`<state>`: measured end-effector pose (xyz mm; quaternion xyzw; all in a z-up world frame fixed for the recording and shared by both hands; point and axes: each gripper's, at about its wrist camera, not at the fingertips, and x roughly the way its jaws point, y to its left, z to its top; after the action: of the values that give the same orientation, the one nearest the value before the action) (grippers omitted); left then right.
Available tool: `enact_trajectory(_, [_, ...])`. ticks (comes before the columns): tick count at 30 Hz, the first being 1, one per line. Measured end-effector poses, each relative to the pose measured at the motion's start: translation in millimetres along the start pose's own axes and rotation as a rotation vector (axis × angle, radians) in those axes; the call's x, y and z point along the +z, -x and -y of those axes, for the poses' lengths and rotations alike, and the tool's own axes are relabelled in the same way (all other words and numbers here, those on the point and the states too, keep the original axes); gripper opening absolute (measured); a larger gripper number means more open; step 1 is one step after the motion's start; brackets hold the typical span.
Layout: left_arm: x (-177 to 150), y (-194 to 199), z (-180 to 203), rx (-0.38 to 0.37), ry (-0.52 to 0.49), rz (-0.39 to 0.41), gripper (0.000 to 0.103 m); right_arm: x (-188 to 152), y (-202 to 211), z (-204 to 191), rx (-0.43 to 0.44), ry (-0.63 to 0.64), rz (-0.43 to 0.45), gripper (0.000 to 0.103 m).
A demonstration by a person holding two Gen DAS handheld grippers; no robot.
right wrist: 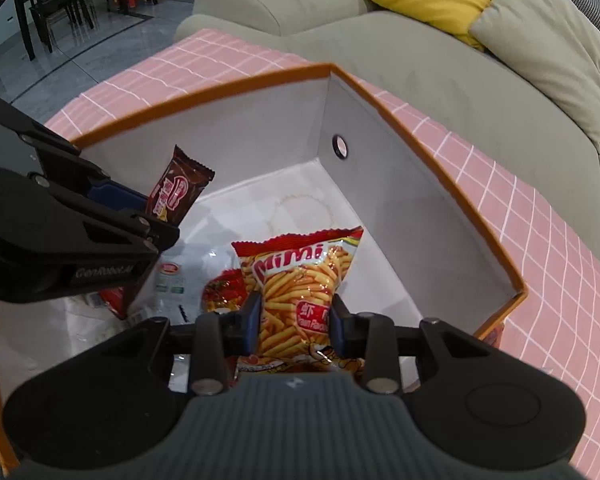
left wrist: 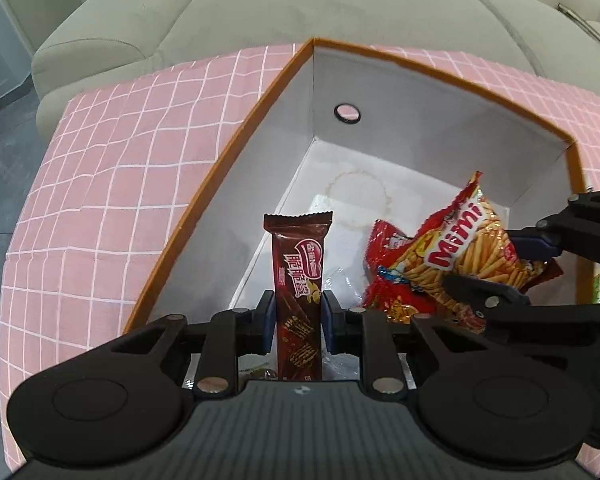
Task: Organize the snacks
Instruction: 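Open both grippers to drop the chocolate bar and Mimi bag into the box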
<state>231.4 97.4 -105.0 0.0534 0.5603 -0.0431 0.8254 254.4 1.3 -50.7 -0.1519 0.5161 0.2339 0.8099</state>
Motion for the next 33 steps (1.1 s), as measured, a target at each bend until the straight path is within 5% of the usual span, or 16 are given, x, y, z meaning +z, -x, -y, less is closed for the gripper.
enact_trajectory(9, [0.0,-6.9,0.5,0.033,0.008,-0.028,0.028,-0.7,2.9,-2.8,-0.014,0.018,0.007,0.041])
enact_trajectory(15, [1.1,7.2,0.2,0.037,0.022,-0.003,0.043,2.1,11.5,-2.0,-0.025,0.022,0.013,0.063])
enact_trajectory(22, [-6.9,39.5,6.4,0.040,0.047,0.055,0.054,0.5,35.4,-0.1,-0.032,0.007,0.067,0.072])
enact_trajectory(33, [-27.7,94.2,17.3,0.064,0.135,0.192,0.055,-25.2,90.6,5.1,-0.010,-0.107,0.147,0.078])
